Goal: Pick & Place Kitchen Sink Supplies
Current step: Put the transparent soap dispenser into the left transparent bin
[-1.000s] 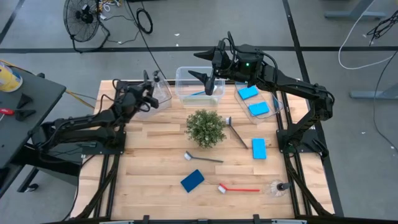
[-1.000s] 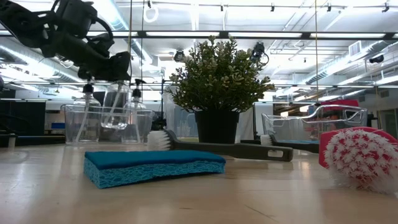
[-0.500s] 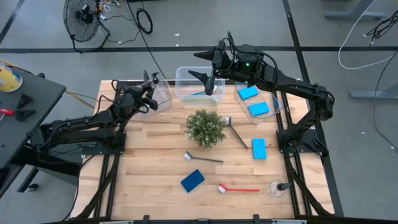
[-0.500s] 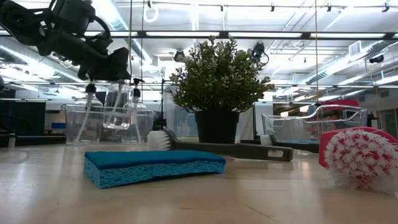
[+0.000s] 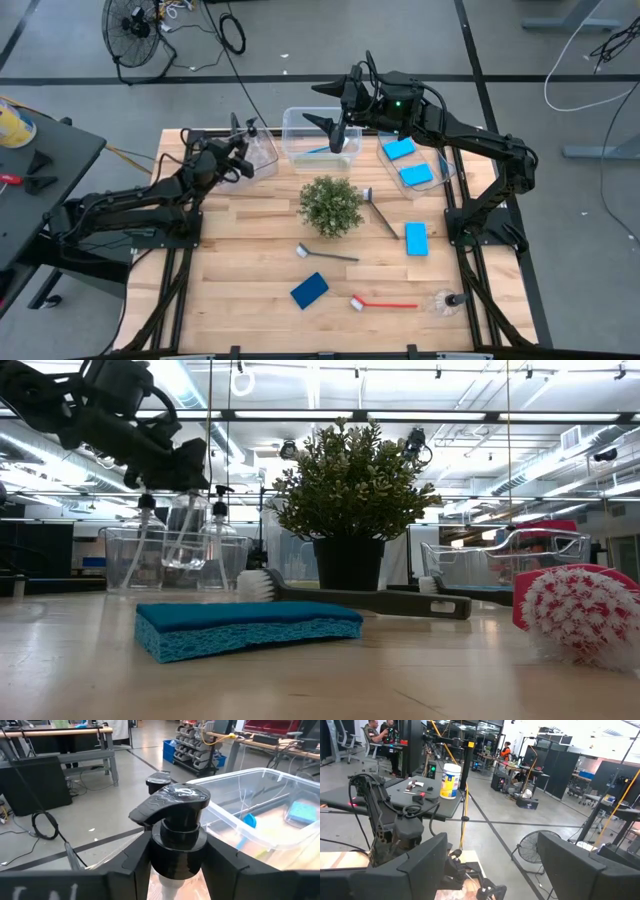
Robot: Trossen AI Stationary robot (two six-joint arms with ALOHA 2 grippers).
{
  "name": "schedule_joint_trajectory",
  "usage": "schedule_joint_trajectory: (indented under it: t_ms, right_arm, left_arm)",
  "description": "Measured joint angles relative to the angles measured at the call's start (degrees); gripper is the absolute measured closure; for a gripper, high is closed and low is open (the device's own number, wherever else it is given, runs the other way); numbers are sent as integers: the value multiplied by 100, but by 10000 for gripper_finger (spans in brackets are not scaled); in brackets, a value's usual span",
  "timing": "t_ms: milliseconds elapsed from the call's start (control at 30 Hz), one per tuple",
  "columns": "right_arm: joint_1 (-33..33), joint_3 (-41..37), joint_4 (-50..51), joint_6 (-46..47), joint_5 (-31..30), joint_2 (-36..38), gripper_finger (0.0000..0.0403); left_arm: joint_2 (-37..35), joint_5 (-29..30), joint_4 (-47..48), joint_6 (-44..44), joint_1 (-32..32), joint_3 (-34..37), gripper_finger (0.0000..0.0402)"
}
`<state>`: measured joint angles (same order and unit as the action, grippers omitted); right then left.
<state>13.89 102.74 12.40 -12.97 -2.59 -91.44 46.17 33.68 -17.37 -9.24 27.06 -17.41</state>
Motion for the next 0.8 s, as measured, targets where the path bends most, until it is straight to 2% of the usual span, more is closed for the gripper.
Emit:
schedule_joint_trajectory:
  t_ms: [200,367,600,800]
  right_arm:
    - [0,0,0,-2,0,0,92]
    - [0,0,0,-3,0,0,92]
    - [0,0,0,-129,1,0,92]
    - [0,0,-4,-127,0,0,92]
  left_arm:
    - [-240,24,95,80,-164,1,245]
    - [-601,421,607,149,-323,1,257]
    - [-950,496,1292,102,-360,1,241]
    - [-1071,573,1679,88,-357,1,254]
